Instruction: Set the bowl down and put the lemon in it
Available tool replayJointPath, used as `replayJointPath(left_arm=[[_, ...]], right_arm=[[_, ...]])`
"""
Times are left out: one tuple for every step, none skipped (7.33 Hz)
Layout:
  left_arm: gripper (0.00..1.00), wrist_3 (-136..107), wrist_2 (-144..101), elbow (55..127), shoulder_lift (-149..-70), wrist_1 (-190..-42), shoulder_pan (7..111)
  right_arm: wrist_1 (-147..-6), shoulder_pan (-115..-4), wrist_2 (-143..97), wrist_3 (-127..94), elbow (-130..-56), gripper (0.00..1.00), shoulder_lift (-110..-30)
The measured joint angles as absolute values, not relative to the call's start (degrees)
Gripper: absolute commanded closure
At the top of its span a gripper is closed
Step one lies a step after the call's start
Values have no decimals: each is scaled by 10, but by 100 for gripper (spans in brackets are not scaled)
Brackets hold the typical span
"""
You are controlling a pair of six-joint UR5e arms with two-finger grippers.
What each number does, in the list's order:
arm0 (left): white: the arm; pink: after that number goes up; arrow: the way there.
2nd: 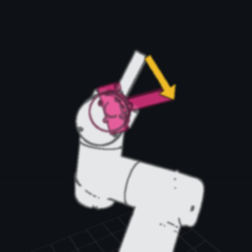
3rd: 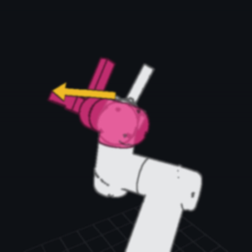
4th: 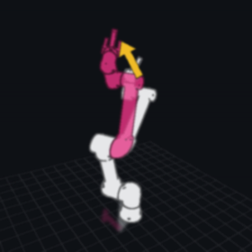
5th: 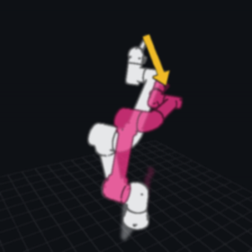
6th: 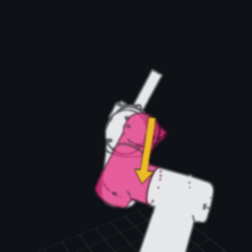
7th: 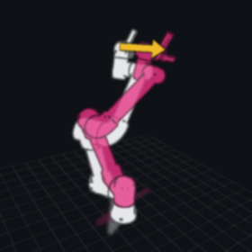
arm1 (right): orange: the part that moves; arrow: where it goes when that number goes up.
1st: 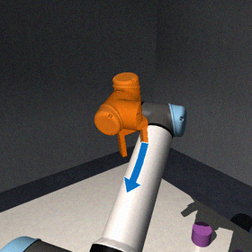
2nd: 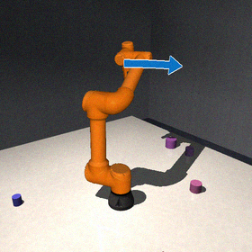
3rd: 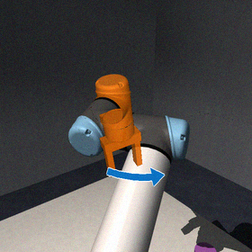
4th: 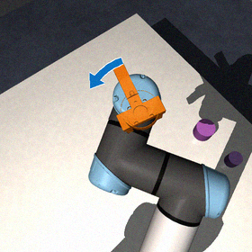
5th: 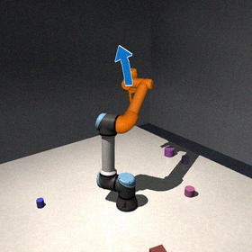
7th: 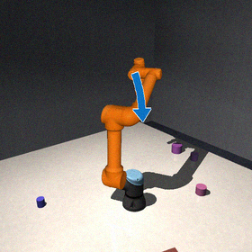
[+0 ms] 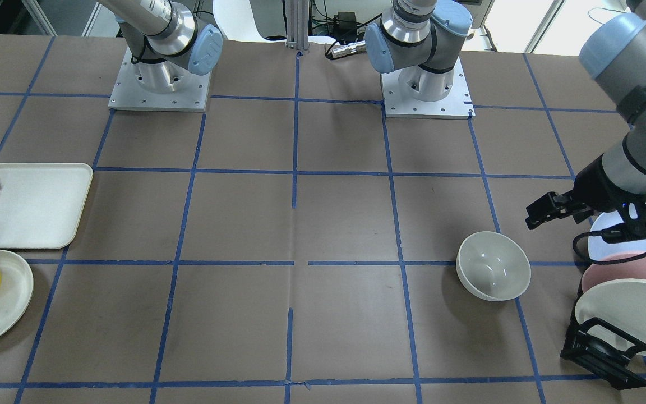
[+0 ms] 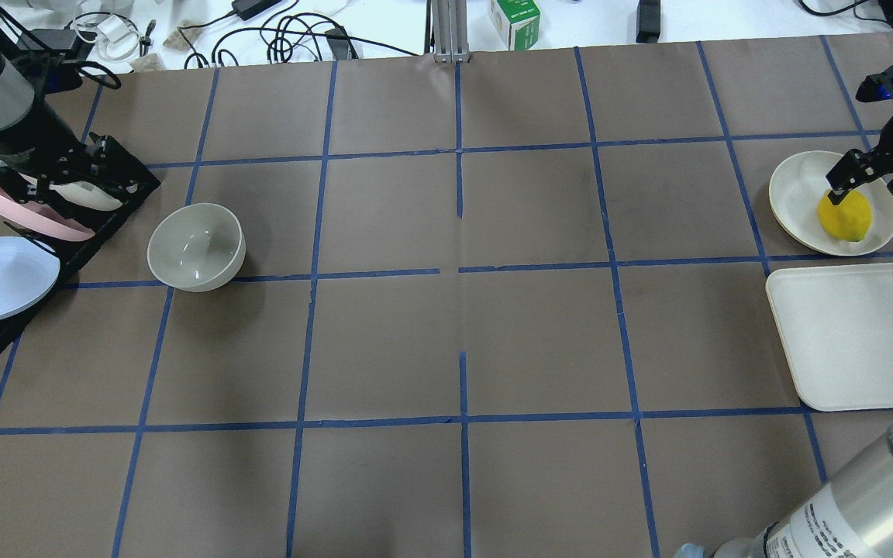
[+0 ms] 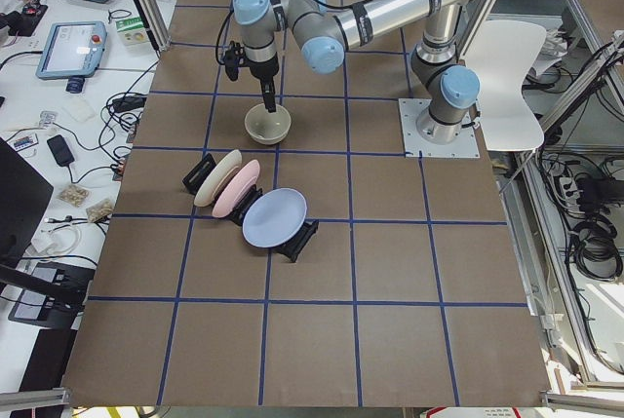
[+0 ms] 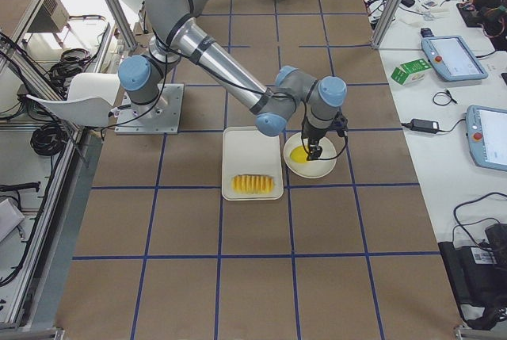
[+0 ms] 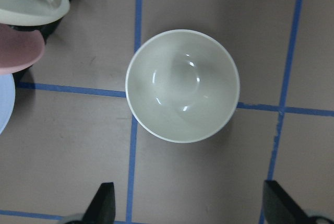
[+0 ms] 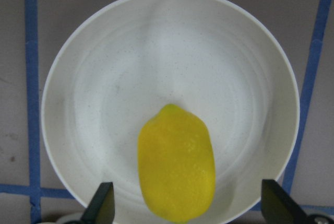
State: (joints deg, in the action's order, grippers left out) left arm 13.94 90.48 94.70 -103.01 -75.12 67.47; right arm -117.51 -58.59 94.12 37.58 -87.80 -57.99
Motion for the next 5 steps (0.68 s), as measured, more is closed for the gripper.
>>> replayJointPath(left_arm=[[0,147,905,980,-1049,-684,665],[0,152,905,1003,-1069,-634,661],[0,153,905,1014,-1086,-612,659],[0,152,905,1019,-1101,-603,659],[9,151,904,1020,-1114,-599,659]], right_arm=[[-1195,-585,942,378,-894,70,-571],[-1203,-585,945,379,-905,98,-568],[-1203,-584,946,381,-910,100,-569],[-1200,-584,947,382,-910,100,-571],[-1191,-584,945,385,-907,100,-579]])
